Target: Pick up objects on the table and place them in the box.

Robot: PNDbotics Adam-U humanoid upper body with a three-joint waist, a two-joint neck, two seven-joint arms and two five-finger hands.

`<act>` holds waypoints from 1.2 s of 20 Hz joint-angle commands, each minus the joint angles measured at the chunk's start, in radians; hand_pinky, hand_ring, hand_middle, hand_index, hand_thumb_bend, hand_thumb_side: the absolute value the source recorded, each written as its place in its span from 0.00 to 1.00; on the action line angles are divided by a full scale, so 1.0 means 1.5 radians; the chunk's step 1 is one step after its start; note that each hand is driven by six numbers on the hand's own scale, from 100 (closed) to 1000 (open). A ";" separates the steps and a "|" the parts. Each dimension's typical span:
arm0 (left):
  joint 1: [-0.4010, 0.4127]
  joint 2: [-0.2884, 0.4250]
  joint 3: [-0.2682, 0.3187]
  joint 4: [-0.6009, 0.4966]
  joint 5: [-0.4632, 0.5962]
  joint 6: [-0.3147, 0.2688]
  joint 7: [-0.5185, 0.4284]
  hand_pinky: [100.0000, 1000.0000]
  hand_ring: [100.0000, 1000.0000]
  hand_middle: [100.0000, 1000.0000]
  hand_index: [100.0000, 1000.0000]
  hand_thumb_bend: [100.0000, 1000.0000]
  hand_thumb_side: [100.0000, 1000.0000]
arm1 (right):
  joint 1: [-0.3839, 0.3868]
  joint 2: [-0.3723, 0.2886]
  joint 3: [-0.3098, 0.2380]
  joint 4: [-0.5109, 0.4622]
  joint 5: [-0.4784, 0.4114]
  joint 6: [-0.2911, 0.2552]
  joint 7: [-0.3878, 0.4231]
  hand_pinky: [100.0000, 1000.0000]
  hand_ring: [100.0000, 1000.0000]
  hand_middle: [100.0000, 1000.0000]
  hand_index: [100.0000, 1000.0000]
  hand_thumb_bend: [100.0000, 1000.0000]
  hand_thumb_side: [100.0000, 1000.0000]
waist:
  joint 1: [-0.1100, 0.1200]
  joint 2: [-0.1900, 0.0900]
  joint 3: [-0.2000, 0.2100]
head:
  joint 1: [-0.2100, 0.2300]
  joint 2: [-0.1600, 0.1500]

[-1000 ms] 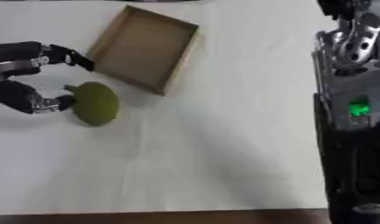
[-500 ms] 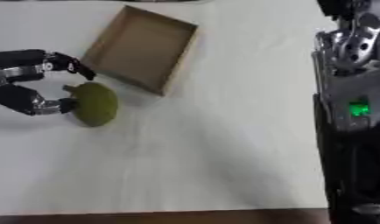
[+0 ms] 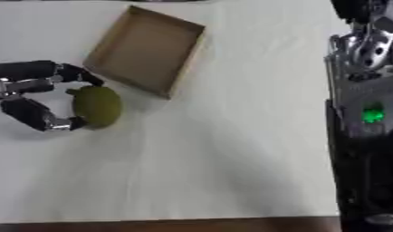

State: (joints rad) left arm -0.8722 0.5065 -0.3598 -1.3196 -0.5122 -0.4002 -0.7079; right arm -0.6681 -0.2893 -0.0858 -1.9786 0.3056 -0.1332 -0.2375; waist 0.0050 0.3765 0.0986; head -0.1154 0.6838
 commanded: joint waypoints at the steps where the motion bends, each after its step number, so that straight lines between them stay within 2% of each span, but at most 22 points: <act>1: -0.007 0.005 0.014 0.000 -0.029 -0.146 -0.133 0.89 0.90 0.77 0.95 0.30 0.42 | -0.006 -0.003 -0.004 -0.014 -0.004 -0.001 -0.003 0.84 0.50 0.67 0.71 0.00 0.51 | 0.002 -0.013 0.000 | 0.002 -0.007; 7: -0.005 -0.001 0.020 0.008 -0.074 -0.162 -0.133 0.86 0.88 0.74 0.93 0.29 0.15 | -0.001 0.001 -0.005 -0.014 -0.006 -0.002 -0.006 0.84 0.50 0.67 0.71 0.00 0.52 | 0.003 -0.012 0.001 | 0.003 -0.009; 9: -0.004 -0.003 0.024 0.009 -0.082 -0.158 -0.133 0.82 0.83 0.71 0.91 0.21 0.05 | 0.001 0.001 -0.006 -0.014 -0.008 -0.003 -0.007 0.84 0.50 0.67 0.71 0.00 0.52 | 0.003 -0.012 0.001 | 0.003 -0.009; 11: -0.005 -0.005 0.031 0.005 -0.086 -0.145 -0.129 0.78 0.79 0.67 0.89 0.20 0.00 | 0.003 0.001 -0.006 -0.014 -0.010 -0.003 -0.008 0.84 0.50 0.67 0.71 0.00 0.52 | 0.003 -0.012 0.001 | 0.004 -0.010; 14: -0.005 -0.006 0.034 -0.006 -0.096 -0.128 -0.102 0.68 0.72 0.61 0.86 0.15 0.00 | 0.006 0.003 -0.007 -0.014 -0.013 -0.003 -0.009 0.84 0.50 0.67 0.71 0.00 0.52 | 0.003 -0.012 0.001 | 0.004 -0.010; 17: -0.005 -0.008 0.034 -0.012 -0.102 -0.115 -0.066 0.61 0.66 0.55 0.82 0.06 0.00 | 0.008 0.003 -0.008 -0.014 -0.015 -0.003 -0.010 0.84 0.50 0.67 0.71 0.00 0.52 | 0.003 -0.012 0.001 | 0.004 -0.010; 18: -0.005 -0.008 0.033 -0.013 -0.101 -0.109 -0.056 0.58 0.64 0.53 0.80 0.00 0.00 | 0.008 0.004 -0.008 -0.014 -0.016 -0.002 -0.011 0.84 0.50 0.67 0.71 0.00 0.52 | 0.003 -0.011 0.001 | 0.004 -0.010; 24: -0.006 -0.007 0.032 -0.028 -0.095 -0.091 -0.004 0.45 0.52 0.47 0.72 0.00 0.00 | 0.008 0.003 -0.010 -0.014 -0.016 -0.002 -0.012 0.84 0.50 0.67 0.71 0.00 0.52 | 0.002 -0.012 0.001 | 0.004 -0.010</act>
State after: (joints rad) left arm -0.8703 0.4807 -0.3215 -1.3405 -0.6594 -0.4579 -0.6502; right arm -0.6447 -0.2755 -0.0925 -1.9786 0.2874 -0.1357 -0.2519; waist 0.0075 0.3790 0.0993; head -0.1115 0.6762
